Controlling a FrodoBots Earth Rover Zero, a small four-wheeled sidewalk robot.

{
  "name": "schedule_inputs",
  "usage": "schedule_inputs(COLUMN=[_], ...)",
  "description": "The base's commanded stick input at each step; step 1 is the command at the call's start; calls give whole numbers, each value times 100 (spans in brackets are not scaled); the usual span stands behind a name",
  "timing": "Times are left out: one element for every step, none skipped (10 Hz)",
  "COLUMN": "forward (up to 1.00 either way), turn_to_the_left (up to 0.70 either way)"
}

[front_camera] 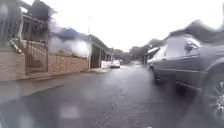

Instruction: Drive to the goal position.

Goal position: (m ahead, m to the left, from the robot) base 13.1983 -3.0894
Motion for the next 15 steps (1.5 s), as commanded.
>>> schedule_inputs(forward=[70,70,70,70,70,70,70,70,70,70,70,70,70,70,70], turn_to_the_left=[0,0,0,0,0,0,0,0,0,0,0,0,0,0,0])
